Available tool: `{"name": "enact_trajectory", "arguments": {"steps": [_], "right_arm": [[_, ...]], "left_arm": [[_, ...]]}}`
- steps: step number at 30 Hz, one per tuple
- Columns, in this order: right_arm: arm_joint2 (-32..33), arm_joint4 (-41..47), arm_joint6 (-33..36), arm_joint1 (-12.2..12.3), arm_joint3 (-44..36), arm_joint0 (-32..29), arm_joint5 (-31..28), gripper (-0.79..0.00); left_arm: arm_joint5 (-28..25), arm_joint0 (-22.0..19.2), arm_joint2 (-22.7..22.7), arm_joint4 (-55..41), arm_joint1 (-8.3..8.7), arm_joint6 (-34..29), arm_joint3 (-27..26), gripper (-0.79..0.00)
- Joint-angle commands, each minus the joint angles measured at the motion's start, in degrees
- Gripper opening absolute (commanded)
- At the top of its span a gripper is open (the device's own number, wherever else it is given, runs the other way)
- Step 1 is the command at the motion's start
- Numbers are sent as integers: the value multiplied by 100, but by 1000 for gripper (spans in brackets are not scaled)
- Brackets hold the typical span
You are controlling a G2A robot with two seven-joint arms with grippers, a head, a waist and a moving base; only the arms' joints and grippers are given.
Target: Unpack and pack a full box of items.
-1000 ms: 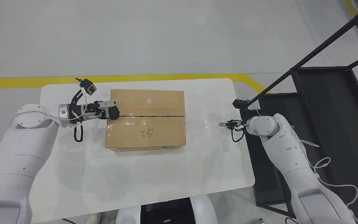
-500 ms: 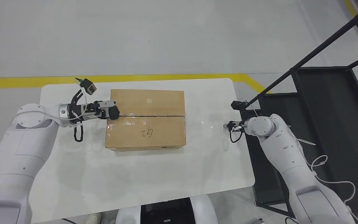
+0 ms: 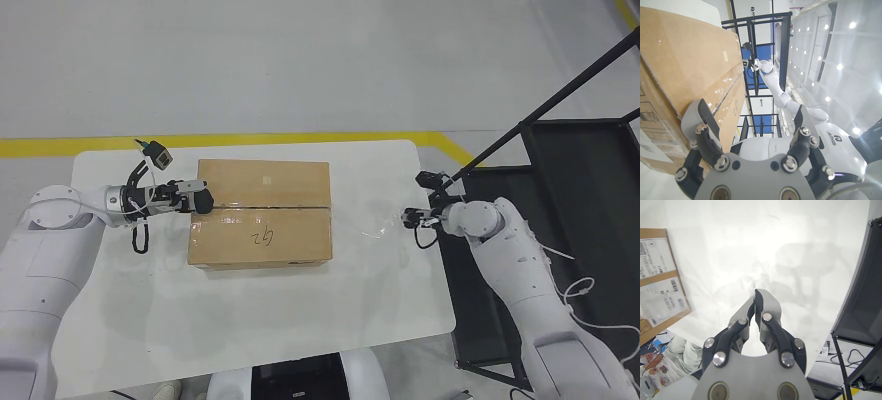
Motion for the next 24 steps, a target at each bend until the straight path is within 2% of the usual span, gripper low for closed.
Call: {"name": "enact_trajectory", "arguments": {"steps": [1,8,14,19,24], "right_arm": [[161,99,156,50,-173,-59,-76,-785],[923,1459,1002,210,-821,-341,-400,-785],[1419,2769,1728,304,-1505,-476,-326,-785],[1518,3641,2104,331,-2105,-467,-115,-785],[1317,4218,2195,314,-2538,-336,28,-785]], "left_arm": [[0,0,0,0,0,0,0,0],[0,0,0,0,0,0,0,0],[0,0,0,0,0,0,0,0],[0,0,0,0,0,0,0,0],[0,0,0,0,0,0,0,0]]}}
